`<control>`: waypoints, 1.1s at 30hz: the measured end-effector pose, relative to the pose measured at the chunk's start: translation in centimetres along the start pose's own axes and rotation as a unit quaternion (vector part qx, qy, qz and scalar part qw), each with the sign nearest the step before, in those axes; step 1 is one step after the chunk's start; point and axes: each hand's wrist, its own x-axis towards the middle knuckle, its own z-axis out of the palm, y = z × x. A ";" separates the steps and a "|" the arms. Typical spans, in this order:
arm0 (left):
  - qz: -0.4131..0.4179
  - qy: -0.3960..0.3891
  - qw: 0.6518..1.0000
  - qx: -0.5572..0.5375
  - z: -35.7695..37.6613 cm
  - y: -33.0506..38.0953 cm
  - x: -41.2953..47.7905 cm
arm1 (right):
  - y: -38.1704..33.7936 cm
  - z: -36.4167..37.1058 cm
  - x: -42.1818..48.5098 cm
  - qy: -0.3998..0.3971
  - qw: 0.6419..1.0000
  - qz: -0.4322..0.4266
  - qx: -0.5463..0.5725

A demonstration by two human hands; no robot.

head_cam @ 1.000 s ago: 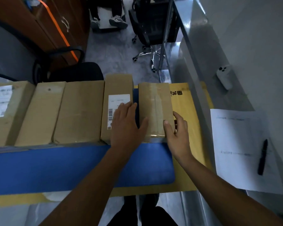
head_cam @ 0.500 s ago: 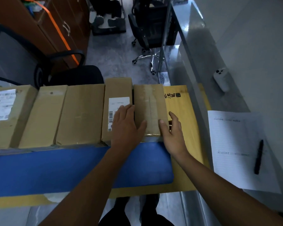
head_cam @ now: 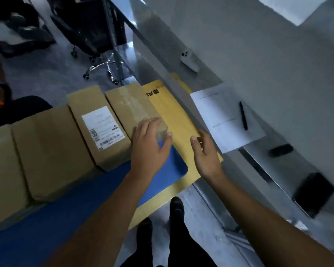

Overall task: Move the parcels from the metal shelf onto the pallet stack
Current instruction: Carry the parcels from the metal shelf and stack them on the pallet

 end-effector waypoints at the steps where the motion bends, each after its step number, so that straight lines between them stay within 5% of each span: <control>1: 0.009 -0.031 0.999 -0.010 0.6 0.5 -0.6 | 0.6 -1.0 -1.3 0.015 1.000 0.009 0.001; 8: 0.085 -0.217 0.971 -0.051 5.9 6.8 -5.8 | 5.7 -9.5 -10.5 0.155 0.986 0.068 0.004; 18: 0.232 -0.371 0.893 -0.101 15.9 20.8 -20.4 | 13.2 -22.3 -30.1 0.377 0.919 0.114 0.023; 33: 0.377 -0.576 0.708 -0.160 27.1 42.0 -61.5 | 27.3 -38.5 -71.9 0.633 0.738 0.232 0.045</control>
